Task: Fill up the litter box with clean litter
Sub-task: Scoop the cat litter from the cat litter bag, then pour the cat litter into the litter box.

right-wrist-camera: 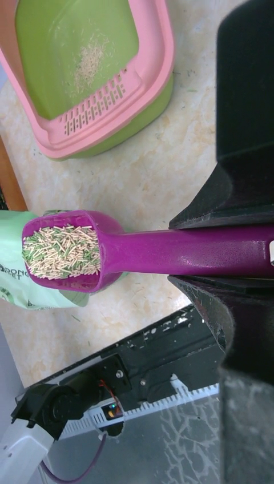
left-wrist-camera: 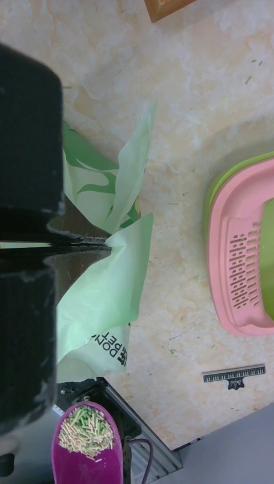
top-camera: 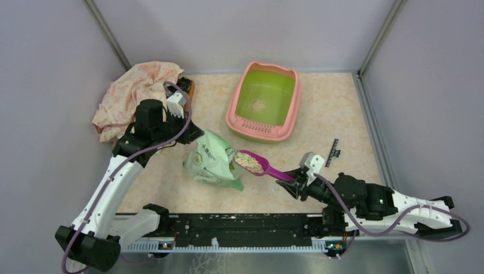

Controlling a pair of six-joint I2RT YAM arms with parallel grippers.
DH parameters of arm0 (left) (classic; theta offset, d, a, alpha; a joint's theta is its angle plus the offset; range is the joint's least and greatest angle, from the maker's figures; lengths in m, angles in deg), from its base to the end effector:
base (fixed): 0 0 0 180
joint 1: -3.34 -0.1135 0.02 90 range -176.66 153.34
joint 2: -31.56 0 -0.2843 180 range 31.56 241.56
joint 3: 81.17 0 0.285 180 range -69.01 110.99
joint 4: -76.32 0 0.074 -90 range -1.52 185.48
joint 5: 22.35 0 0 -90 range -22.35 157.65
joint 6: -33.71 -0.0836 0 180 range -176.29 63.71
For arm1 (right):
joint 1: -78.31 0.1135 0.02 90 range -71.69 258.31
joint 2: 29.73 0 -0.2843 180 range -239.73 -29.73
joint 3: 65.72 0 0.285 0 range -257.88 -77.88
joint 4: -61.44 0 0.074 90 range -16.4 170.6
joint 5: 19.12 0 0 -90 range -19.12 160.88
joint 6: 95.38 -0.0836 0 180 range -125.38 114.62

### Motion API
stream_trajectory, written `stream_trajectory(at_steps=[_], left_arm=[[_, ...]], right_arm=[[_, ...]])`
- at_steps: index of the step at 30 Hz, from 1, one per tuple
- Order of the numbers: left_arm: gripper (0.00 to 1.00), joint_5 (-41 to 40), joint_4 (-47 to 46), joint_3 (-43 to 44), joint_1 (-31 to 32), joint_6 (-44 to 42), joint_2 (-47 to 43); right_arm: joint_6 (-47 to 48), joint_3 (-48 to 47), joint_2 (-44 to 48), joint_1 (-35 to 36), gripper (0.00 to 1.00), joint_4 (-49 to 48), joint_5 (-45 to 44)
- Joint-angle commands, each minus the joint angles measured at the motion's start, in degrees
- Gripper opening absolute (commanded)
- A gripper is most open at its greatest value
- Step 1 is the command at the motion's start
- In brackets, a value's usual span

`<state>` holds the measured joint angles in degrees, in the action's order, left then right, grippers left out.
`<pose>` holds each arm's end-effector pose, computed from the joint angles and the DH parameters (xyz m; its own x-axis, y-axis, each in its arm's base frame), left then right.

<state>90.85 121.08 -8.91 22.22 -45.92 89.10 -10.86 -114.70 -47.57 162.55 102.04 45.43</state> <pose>0.2483 -0.1197 0.3503 -0.5776 0.0227 -0.8160 0.5247 0.7761 -0.3498 0.0499 0.1364 0.3234 -0.0982 -0.1139 -0.9886 -0.8504 0.5256 0.0239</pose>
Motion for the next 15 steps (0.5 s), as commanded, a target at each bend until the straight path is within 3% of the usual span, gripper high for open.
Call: stream_trajectory(at_steps=[1,15], left_arm=[[0.0,2.7,-4.7,2.5,0.1,0.7,-0.8],[0.0,6.3,-7.7,0.3,0.1,1.5,-1.1]], right_arm=[[2.6,-4.6,-0.2,0.2,0.0,-5.5,-5.0],[10.2,-11.0,-13.8,-0.6,0.0,-9.4,-29.2]])
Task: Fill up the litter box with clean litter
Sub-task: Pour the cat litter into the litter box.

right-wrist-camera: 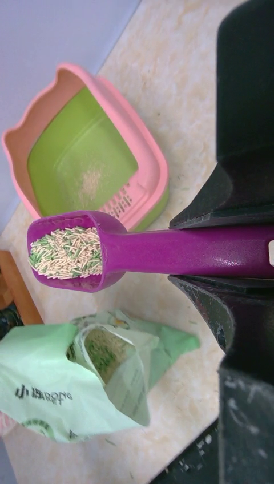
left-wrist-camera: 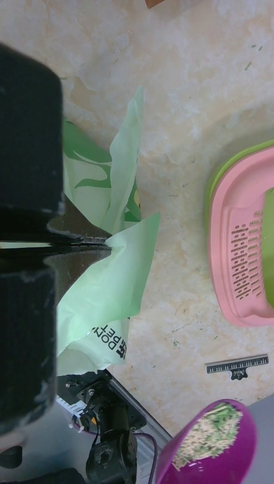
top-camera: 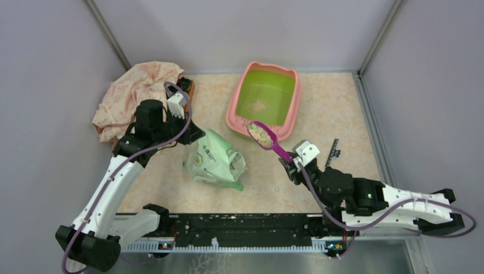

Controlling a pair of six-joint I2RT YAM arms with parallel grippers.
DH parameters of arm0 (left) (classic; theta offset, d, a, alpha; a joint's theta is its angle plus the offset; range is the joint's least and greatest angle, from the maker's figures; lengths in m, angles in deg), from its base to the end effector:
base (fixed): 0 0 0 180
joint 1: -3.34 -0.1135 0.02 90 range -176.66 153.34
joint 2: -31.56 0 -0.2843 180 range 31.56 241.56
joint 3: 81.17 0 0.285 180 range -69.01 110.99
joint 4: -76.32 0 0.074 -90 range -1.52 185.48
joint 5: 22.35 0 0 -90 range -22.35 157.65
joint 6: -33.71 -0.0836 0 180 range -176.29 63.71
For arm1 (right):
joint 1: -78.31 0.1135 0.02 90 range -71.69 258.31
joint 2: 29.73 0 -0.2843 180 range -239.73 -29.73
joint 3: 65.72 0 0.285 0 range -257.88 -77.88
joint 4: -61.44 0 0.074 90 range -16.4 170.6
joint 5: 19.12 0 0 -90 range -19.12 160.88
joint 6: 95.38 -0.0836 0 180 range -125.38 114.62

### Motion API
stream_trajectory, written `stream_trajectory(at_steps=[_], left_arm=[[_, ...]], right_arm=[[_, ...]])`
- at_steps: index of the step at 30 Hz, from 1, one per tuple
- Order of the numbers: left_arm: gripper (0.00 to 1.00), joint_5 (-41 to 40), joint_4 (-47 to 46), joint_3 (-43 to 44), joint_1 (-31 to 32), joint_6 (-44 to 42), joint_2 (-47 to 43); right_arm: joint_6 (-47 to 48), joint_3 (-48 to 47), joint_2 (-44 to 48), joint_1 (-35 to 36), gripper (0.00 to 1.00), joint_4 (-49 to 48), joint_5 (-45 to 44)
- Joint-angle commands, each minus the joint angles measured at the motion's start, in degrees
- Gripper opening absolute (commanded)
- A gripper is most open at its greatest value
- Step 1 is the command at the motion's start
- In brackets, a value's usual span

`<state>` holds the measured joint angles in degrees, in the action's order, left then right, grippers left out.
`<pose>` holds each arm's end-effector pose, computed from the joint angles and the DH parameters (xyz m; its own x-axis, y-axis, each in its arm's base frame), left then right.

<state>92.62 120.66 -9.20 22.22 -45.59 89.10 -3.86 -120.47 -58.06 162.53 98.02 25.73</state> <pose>0.2471 -0.1218 0.3497 -0.5824 0.0213 -0.8127 0.5409 0.7565 -0.3678 0.0747 0.1491 0.3518 -0.0010 -0.1957 -0.9807 -0.6316 0.7604 -0.1511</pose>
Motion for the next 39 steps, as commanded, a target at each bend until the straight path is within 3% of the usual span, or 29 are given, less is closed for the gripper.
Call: stream_trajectory(at_steps=[1,8,16,21,24,31,39], left_arm=[[0.0,4.8,-7.5,0.5,0.1,1.3,-1.2],[0.0,5.5,-8.3,-0.4,0.1,1.5,-2.1],[0.0,6.5,-8.4,-0.4,0.1,2.0,-3.0],[0.0,7.3,-8.8,-0.6,0.1,2.2,-3.2],[0.0,7.8,-9.0,-0.6,0.1,2.6,-3.5],[0.0,7.8,-8.6,-0.6,0.2,2.7,-4.7],[0.0,7.8,-7.9,-0.4,0.2,2.7,-5.4]], right_arm=[[3.4,-6.0,-4.6,-2.1,0.0,-5.6,-9.7],[0.0,-9.4,-12.1,-23.3,0.0,-6.6,10.0],[-3.3,-16.4,-25.0,-41.9,0.0,-6.7,29.2],[-3.1,-26.6,-36.7,-50.2,0.0,-1.5,35.2],[-3.1,-35.1,-46.2,-55.0,0.0,6.4,39.9],[2.6,-57.3,-67.7,-56.3,0.0,29.1,40.4],[3.7,-61.4,-69.3,-54.0,0.0,32.5,36.0]])
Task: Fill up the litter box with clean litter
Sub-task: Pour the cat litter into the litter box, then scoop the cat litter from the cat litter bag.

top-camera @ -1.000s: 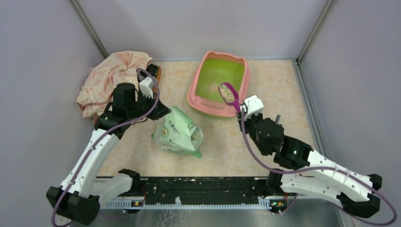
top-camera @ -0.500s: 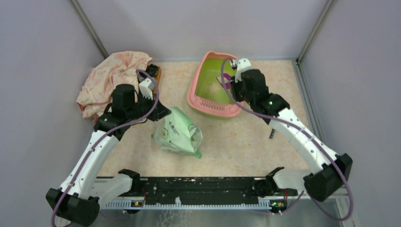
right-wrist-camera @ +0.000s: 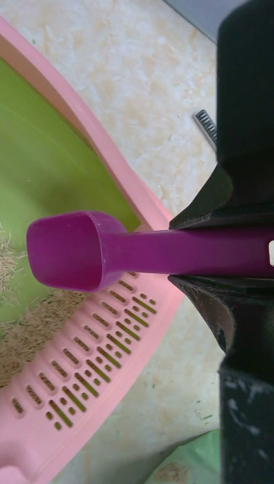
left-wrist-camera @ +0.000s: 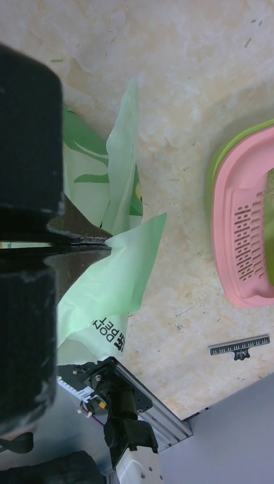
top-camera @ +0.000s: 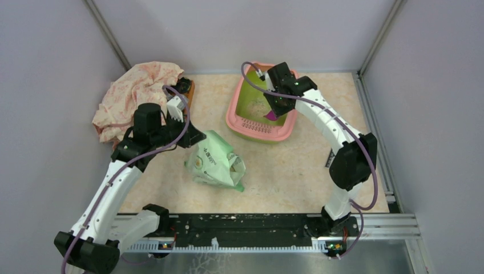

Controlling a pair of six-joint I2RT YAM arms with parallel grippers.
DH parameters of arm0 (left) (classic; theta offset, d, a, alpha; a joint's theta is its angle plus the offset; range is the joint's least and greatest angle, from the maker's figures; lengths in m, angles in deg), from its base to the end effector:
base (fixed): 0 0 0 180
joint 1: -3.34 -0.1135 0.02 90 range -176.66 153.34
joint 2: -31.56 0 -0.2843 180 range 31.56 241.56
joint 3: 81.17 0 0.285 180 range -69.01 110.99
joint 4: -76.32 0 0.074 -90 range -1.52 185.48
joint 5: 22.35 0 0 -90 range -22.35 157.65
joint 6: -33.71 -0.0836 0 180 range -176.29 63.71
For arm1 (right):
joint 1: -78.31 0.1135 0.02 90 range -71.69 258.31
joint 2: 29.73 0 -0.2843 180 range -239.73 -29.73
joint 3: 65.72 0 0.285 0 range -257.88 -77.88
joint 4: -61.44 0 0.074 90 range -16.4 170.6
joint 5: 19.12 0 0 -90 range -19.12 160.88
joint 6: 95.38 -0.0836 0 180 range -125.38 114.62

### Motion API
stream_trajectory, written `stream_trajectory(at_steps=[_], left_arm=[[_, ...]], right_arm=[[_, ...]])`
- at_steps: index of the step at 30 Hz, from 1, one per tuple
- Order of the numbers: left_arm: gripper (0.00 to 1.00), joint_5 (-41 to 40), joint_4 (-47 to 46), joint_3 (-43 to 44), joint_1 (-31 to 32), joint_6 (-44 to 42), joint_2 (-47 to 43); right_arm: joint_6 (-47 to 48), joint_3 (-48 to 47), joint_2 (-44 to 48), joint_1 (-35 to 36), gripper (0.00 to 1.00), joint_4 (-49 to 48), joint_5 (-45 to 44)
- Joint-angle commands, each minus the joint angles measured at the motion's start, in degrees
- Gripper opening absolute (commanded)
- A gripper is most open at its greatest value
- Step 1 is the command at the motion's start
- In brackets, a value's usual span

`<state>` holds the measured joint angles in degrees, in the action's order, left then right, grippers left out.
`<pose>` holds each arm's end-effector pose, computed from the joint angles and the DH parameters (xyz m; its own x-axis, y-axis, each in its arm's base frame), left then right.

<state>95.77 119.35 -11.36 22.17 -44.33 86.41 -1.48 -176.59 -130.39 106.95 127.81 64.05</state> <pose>0.2353 -0.1219 0.3500 -0.5763 0.0034 -0.8173 0.5713 0.7168 -0.3998 0.3914 0.2024 0.3130 -0.6989 -0.4586 -0.5489 -0.4664 0.8740 -0.1364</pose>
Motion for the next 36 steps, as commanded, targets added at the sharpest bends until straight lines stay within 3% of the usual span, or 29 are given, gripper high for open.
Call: stream_trajectory(at_steps=[1,11,14,20,29,36], left_arm=[[0.0,4.6,-6.5,1.8,0.2,1.5,-2.6],[0.0,4.2,-5.7,2.4,0.2,1.6,-2.9],[0.0,3.9,-5.3,2.5,0.2,1.6,-3.0],[0.0,3.6,-4.8,2.3,0.2,1.2,-3.0],[0.0,2.1,-4.7,1.7,0.2,0.0,-3.6],[0.0,0.0,-3.9,2.0,0.2,-0.5,-3.6]], right_arm=[[1.4,-5.1,3.7,1.9,0.0,2.7,-2.6],[3.4,4.4,16.6,5.0,0.0,-9.4,-4.1],[2.7,8.9,24.0,6.3,0.0,-10.5,-0.4],[-1.7,11.7,34.9,8.7,0.0,-1.4,12.1],[-7.7,9.5,41.4,19.4,0.0,9.2,16.1],[-10.3,5.8,39.6,30.0,0.0,12.8,10.9]])
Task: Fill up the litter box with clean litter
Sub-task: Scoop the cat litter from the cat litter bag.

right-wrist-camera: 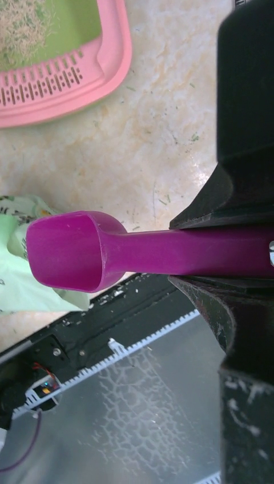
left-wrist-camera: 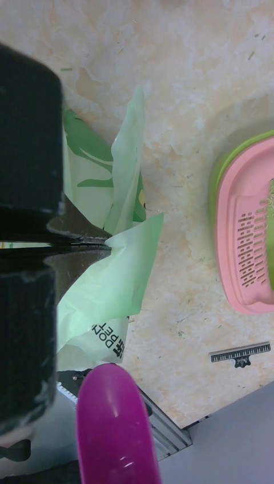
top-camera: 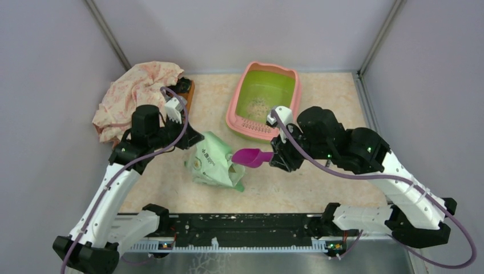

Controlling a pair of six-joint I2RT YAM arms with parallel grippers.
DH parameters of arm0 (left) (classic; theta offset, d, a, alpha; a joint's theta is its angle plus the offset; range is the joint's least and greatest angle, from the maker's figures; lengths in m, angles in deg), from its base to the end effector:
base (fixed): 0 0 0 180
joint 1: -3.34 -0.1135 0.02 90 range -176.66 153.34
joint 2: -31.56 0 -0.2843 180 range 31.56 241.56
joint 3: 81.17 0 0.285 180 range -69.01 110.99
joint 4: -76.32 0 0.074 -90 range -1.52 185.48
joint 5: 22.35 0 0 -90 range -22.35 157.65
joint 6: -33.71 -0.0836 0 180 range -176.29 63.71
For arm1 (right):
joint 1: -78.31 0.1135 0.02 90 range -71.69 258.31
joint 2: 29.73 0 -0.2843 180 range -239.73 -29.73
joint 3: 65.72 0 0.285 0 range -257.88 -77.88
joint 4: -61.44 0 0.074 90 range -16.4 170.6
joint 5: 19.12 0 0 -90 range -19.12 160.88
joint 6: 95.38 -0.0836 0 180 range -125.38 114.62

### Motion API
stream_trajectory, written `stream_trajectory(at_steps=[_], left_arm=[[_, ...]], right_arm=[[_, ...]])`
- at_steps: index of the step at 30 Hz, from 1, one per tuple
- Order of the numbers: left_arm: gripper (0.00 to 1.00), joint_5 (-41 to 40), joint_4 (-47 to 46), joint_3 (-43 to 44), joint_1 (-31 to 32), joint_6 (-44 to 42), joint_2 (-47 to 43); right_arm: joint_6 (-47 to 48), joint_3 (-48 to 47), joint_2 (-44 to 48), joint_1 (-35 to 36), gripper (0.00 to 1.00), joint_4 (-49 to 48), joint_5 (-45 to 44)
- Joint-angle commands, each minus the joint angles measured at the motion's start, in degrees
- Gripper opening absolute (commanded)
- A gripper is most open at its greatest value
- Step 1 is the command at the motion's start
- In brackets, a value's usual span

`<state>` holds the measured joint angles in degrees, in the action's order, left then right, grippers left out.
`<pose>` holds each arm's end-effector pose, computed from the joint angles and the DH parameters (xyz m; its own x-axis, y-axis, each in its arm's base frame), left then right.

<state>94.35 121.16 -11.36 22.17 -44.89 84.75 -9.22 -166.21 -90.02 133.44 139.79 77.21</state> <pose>0.2281 -0.1175 0.3523 -0.5698 0.0077 -0.8218 0.5615 0.7338 -0.3824 0.1184 0.1860 0.4473 -0.4103 -0.4724 -0.7801 -0.8394 0.5299 0.1206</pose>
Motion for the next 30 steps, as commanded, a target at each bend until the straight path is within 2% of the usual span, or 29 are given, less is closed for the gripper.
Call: stream_trajectory(at_steps=[1,18,25,30], left_arm=[[0.0,1.3,-5.3,2.2,0.2,0.1,-1.6],[0.0,1.5,-5.9,1.9,0.1,-0.5,-2.0],[0.0,1.6,-6.4,1.4,0.2,-0.4,-2.3],[0.0,1.9,-6.6,1.6,0.1,-0.2,-2.5]], right_arm=[[-2.6,-5.0,-1.1,4.2,0.0,1.1,-2.6],[-6.7,-15.8,-9.8,16.3,0.0,12.3,-16.7],[-6.6,-15.5,-10.7,17.2,0.0,14.7,-17.6],[-4.3,-14.5,-13.1,17.2,0.0,13.0,-16.5]])
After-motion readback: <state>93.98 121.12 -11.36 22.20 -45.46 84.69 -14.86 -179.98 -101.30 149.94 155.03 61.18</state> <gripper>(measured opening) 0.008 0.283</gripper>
